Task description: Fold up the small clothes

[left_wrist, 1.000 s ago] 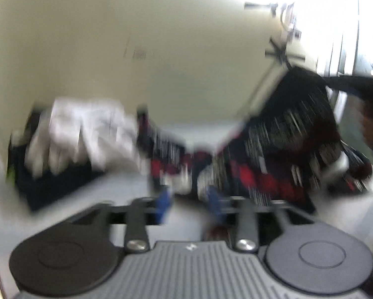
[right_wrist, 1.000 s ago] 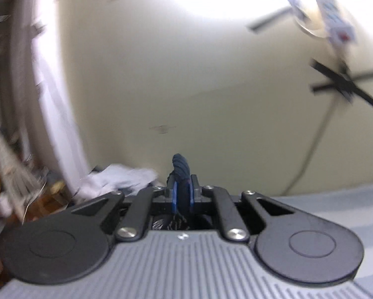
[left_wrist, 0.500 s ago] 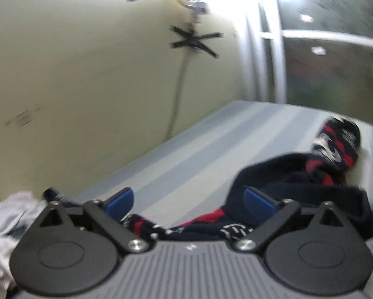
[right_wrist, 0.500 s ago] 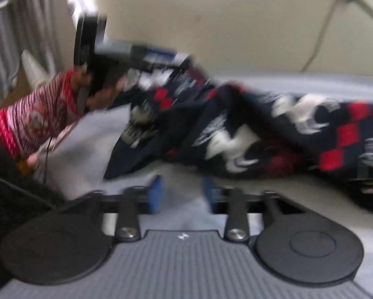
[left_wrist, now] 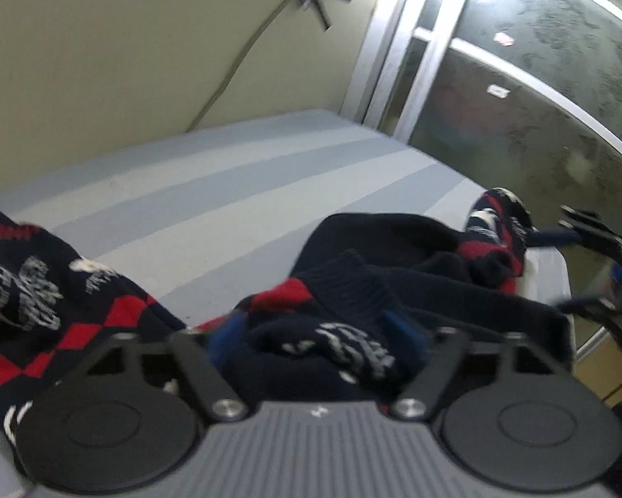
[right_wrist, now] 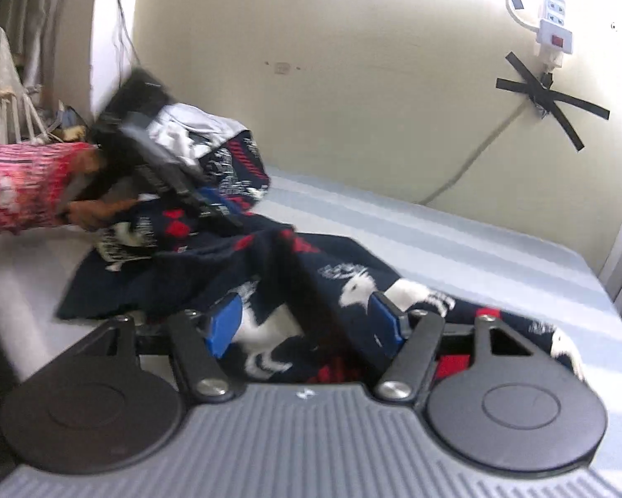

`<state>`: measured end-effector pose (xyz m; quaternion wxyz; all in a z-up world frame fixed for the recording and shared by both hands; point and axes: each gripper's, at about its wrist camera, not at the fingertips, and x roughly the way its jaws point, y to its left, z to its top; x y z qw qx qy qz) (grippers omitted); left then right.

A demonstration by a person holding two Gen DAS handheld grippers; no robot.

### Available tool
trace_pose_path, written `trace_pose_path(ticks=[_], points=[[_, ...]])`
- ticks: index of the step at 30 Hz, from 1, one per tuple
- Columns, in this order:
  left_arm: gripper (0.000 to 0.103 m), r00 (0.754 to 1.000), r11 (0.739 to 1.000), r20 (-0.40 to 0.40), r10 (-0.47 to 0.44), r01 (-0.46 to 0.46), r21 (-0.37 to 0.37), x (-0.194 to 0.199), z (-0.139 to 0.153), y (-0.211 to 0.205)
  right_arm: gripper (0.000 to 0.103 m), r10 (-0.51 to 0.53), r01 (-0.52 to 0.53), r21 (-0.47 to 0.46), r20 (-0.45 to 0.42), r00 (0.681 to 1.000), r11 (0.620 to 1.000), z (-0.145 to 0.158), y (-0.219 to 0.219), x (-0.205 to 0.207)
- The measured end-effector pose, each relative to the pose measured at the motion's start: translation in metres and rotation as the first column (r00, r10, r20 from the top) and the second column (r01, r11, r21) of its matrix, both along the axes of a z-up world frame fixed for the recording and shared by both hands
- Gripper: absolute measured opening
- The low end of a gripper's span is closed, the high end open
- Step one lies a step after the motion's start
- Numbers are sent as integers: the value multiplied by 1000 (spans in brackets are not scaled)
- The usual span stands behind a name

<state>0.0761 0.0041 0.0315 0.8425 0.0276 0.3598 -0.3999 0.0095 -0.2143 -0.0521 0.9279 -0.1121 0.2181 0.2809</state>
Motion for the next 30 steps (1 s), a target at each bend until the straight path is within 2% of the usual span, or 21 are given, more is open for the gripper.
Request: trace_pose_path(ticks=[1,2,3,4,5,8,9,11,14,16,18,19,20,21,22,23,24,26,28,29,30], points=[[47,1000,1000,20,4,-4,0,-7,3,0,67,-9,9,3,-1,1000,1000,0,0,6],[40,999,1000,42,12,-12,0,-15,6,2,67,-12,12,6,-8,1000,1000,-1,-1,14],[33,997,1000,70,21,-22,6,-26,9,2,55,-9,9,5,-19,1000,1000,-5,-3,21],[30,996,1000,89,27,-28,9,-34,13,3,23,-16,16,-12,-41,999,1000,-6,-1,29],[26,994,999,106,37,-37,5,-43,17,7,6,-23,22,-27,-55,998,999,-5,-5,34],[21,988,995,131,87,-81,-55,-68,35,27,6,-81,81,-8,42,996,997,12,-21,32],[21,985,991,136,109,-97,-94,-78,42,34,6,-122,121,22,66,990,992,22,-32,28],[11,972,976,164,165,-137,-172,-103,57,55,6,-231,223,96,86,969,970,37,-61,26],[3,948,952,218,231,-174,-253,-146,68,79,6,-379,374,131,16,925,918,35,-95,36],[3,944,951,224,241,-184,-247,-164,65,84,11,-384,388,130,-60,922,912,24,-108,42],[8,943,964,229,240,-203,-174,-170,59,78,14,-368,377,96,-94,925,921,14,-111,45],[9,941,968,240,239,-213,-129,-170,57,74,20,-352,359,74,-96,931,930,12,-110,44],[23,937,969,249,246,-231,-86,-167,56,71,25,-341,346,64,-84,936,936,12,-111,41],[42,933,967,255,254,-247,-61,-163,56,70,37,-328,332,70,-67,942,941,15,-112,37],[49,928,965,266,261,-256,-53,-157,59,71,49,-309,313,81,-56,949,946,19,-115,35],[56,923,964,279,264,-260,-55,-153,62,73,53,-283,286,100,-40,958,953,25,-115,30],[58,918,963,294,267,-263,-55,-147,67,75,58,-253,254,114,-23,967,960,32,-119,31],[61,913,963,309,267,-263,-54,-129,75,71,60,-189,187,152,1,982,971,43,-117,19],[77,923,971,302,241,-231,-68,-109,82,63,68,-93,93,197,-13,996,976,55,-113,13],[97,930,976,294,218,-204,-79,-101,84,60,71,-39,43,221,-19,999,974,57,-109,11],[103,936,980,289,199,-180,-90,-95,85,56,75,9,-4,226,-20,1000,974,58,-102,9]])
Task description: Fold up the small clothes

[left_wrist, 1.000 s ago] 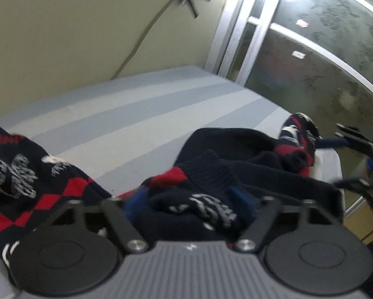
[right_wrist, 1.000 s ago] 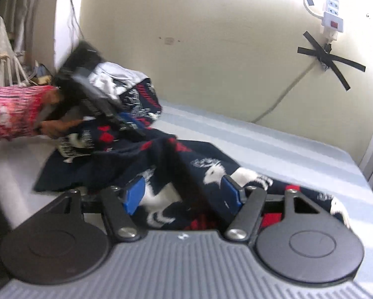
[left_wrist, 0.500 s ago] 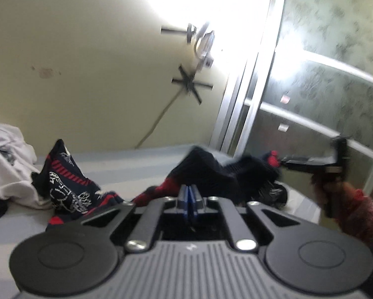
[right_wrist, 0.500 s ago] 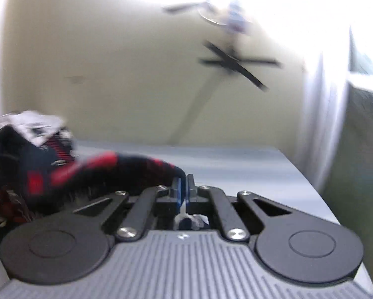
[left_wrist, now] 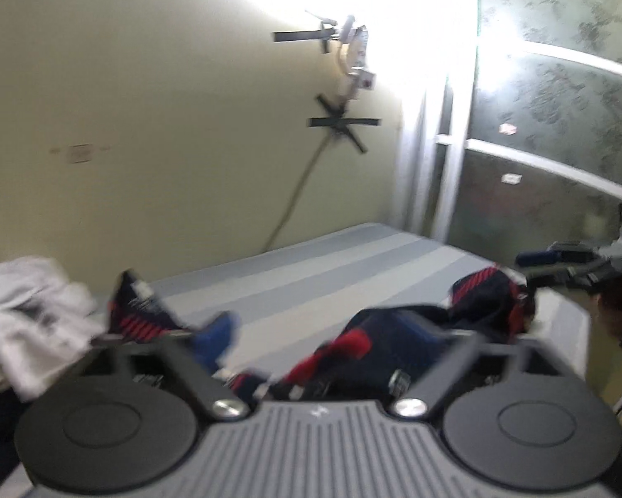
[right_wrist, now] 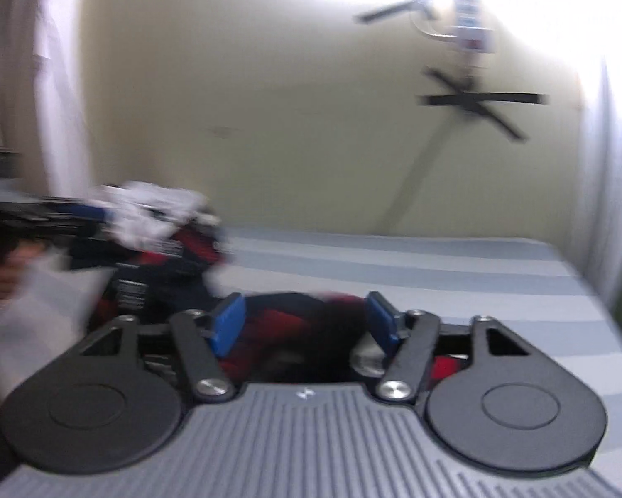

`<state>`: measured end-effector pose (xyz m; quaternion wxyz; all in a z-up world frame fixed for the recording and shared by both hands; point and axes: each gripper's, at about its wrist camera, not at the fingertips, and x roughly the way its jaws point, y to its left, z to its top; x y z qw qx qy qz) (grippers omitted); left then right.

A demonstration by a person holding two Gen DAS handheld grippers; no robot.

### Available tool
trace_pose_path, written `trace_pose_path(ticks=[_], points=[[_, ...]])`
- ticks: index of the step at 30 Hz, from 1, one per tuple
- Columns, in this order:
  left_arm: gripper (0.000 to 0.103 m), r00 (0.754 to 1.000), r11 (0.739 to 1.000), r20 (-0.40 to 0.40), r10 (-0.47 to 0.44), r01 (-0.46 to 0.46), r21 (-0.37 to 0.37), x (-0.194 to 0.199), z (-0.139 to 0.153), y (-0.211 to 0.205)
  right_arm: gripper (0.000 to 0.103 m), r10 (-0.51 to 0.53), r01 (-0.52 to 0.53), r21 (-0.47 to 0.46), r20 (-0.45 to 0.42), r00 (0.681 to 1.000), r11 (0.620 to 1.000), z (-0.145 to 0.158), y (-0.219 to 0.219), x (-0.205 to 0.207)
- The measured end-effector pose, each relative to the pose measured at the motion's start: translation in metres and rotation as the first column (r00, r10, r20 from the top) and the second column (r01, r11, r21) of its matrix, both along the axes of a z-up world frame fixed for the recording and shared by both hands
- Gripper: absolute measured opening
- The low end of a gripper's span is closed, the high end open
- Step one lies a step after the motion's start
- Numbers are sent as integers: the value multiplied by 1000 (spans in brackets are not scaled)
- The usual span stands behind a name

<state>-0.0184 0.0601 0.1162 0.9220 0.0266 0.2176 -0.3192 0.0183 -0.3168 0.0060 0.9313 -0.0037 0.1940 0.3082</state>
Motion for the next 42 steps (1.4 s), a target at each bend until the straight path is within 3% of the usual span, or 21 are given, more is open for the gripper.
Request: trace_pose_path(ticks=[5,8,10,13,15,20,21,23,24,25,28,30,32,36,39,42], points=[[103,982,984,-88,-164,169,50,46,-17,-30,79,187,-184,-160,8,982,970,-10,46,0],[103,934,968,-274,-230,248,30,78,-43,-43,79,249,-250,-258,-38,968,933,-26,69,8],[97,905,958,-331,-266,287,16,82,-57,-52,79,246,-252,-332,-62,967,909,-40,77,11],[73,918,949,-273,-289,312,41,61,-65,-58,79,198,-207,-392,-65,978,896,-50,67,17],[68,932,952,-223,-285,302,47,47,-62,-56,79,150,-168,-373,-76,986,913,-50,49,18],[69,959,966,-140,-248,255,37,22,-49,-40,79,85,-106,-285,-84,993,953,-48,18,16],[68,960,967,-127,-248,253,31,20,-46,-38,77,79,-104,-272,-99,992,957,-48,18,10],[62,964,967,-98,-249,252,25,14,-40,-36,59,110,-142,-248,-140,984,958,-56,24,11],[58,965,967,-88,-248,252,38,12,-40,-38,33,129,-162,-247,-144,981,955,-59,29,9],[53,966,967,-82,-243,248,52,12,-40,-40,14,140,-169,-255,-128,982,952,-59,35,6],[39,975,975,-82,-204,210,71,14,-42,-43,10,116,-102,-300,28,993,948,-44,44,-11],[14,984,983,-70,-166,171,61,14,-40,-40,9,48,-11,-295,118,992,956,-27,39,-10],[11,989,990,-52,-136,137,31,13,-34,-34,9,-46,113,-291,228,973,950,-9,36,-13],[11,994,994,18,-105,106,-22,4,-16,-36,7,-150,268,-253,405,902,930,23,41,-16],[11,990,991,91,-110,117,-72,-12,3,-41,7,-197,361,-220,537,820,906,43,46,-23],[11,971,984,196,-139,159,-86,-38,19,-47,7,-269,418,-116,606,749,901,65,36,-34]])
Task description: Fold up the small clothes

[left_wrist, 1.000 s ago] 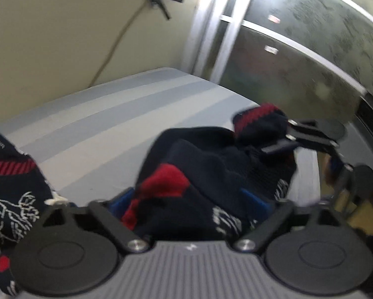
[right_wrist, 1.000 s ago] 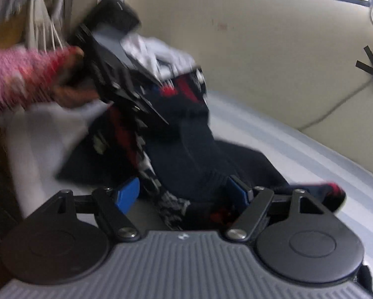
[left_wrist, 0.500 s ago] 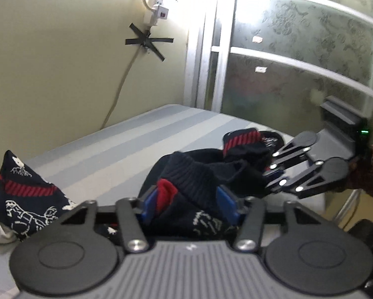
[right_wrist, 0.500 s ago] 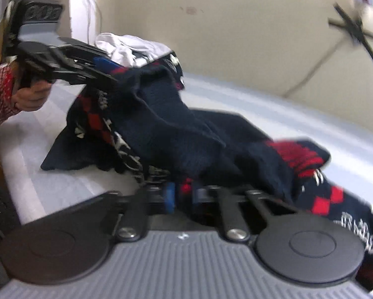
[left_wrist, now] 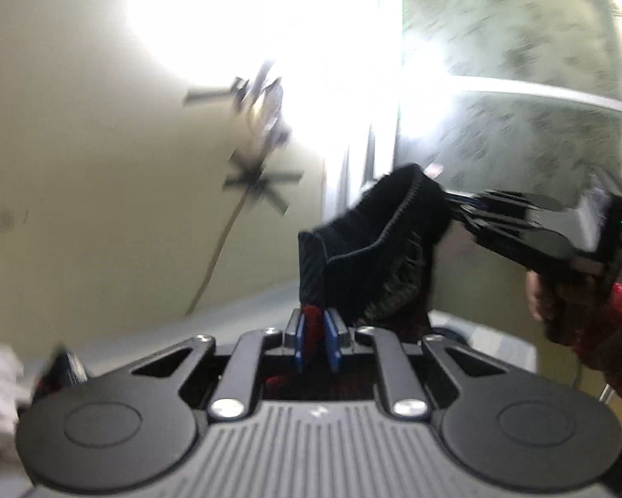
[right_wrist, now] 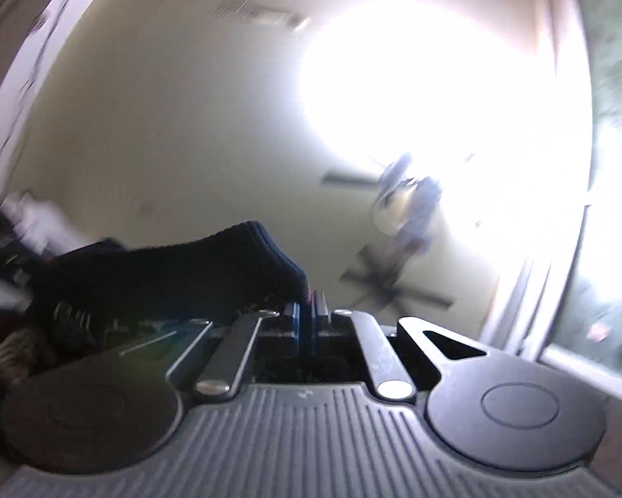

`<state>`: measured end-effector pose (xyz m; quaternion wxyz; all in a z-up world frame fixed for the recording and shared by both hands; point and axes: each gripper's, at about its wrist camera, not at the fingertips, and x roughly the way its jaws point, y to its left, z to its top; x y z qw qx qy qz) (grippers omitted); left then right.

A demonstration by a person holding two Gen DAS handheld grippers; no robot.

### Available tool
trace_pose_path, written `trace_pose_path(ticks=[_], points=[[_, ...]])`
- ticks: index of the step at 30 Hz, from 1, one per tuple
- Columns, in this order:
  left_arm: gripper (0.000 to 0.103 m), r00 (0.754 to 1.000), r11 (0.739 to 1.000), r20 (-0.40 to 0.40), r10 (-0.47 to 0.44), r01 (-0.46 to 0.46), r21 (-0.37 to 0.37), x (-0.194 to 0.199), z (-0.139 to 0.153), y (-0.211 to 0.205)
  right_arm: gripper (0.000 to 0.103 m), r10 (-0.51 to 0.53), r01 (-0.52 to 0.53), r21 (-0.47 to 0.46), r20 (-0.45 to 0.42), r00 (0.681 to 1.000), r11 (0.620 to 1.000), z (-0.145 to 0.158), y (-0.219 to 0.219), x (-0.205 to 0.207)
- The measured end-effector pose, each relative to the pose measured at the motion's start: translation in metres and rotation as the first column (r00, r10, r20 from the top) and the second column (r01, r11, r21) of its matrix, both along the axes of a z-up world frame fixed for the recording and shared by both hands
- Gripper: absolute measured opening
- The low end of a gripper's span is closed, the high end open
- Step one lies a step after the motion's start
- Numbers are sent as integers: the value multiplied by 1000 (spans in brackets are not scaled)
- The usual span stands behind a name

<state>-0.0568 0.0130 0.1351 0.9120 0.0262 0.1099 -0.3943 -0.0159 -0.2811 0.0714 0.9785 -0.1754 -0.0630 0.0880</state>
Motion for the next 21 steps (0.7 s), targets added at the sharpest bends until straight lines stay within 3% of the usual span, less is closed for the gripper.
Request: trace_pose_path(ticks=[4,7,8,12,15,19,20,21], points=[[12,994,997,85,-65,61,49,-26,10,-21,7,-33,28,52,86,996,998,14,-11,-12],[17,991,992,101,-86,76,100,-29,6,-37,7,-28,21,70,95,995,997,18,-15,-18],[23,992,991,97,-84,73,114,-27,4,-42,7,-21,15,70,90,996,997,18,-15,-17],[64,994,987,61,-89,80,138,-13,-5,-53,7,-35,30,50,96,995,998,11,-16,-16],[82,992,982,50,-117,108,153,-12,-11,-56,7,-39,34,58,86,996,998,11,-20,-15],[80,988,976,64,-141,128,175,-13,-16,-61,7,-48,42,75,82,995,996,10,-18,-25],[71,988,974,62,-140,126,187,-11,-19,-64,7,-45,38,78,86,995,996,10,-17,-24],[55,990,972,55,-127,113,208,-7,-23,-69,7,-41,33,81,92,995,996,11,-16,-26]])
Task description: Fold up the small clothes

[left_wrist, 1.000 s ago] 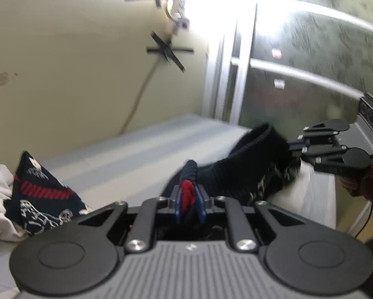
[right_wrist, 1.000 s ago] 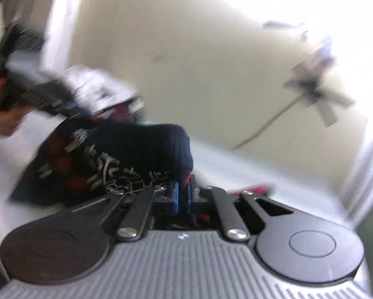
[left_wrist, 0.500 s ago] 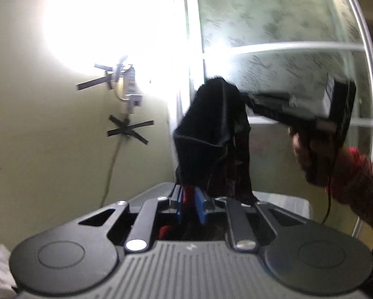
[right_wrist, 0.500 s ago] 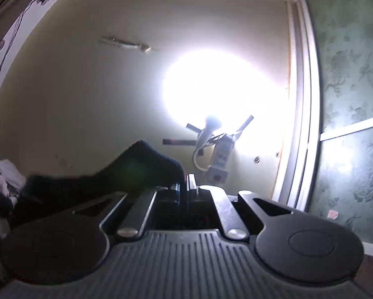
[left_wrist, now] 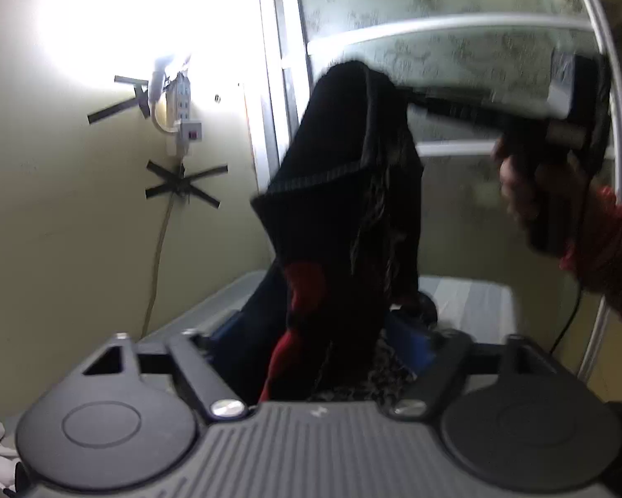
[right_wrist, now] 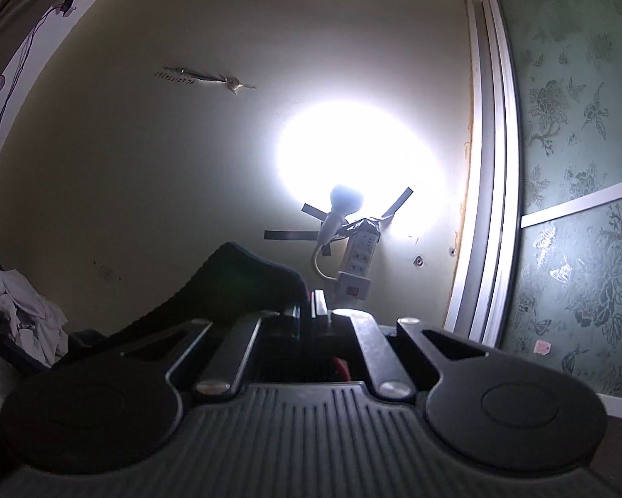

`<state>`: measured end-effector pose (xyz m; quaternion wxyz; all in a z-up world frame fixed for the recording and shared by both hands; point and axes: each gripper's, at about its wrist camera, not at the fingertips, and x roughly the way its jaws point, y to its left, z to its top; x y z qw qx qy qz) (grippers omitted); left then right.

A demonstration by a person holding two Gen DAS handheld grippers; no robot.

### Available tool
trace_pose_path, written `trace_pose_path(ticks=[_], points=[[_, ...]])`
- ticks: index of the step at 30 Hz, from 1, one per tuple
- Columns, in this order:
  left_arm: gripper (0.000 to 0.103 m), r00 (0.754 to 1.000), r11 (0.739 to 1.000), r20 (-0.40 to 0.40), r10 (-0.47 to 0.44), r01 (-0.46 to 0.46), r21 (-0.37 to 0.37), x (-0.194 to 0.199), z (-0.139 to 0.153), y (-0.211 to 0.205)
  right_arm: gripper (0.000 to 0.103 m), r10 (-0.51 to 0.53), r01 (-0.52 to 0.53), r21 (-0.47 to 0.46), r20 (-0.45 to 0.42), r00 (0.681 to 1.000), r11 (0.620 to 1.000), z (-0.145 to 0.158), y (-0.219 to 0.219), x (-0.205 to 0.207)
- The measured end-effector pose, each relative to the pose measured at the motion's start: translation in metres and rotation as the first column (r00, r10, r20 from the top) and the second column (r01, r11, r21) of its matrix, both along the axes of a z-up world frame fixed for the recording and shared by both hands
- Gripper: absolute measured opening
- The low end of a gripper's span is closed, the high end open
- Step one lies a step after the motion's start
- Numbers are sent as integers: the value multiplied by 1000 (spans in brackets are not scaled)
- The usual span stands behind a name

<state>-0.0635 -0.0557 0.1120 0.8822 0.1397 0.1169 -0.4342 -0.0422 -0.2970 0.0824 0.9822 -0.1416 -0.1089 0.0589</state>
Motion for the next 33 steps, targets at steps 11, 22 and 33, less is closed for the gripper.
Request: trace_pose_path(ticks=[11,22,33], points=[[9,950,934,64,307,-287,-212,5,61,33,7,34,-36,46,51,998,998,25,-3,-19],[9,786,801,324,527,-332,-498,-101,209,67,7,146,-158,0,374,916,988,133,28,-86],[10,688,783,409,599,-397,-479,-83,233,36,7,153,-156,-17,319,935,988,177,21,-50]])
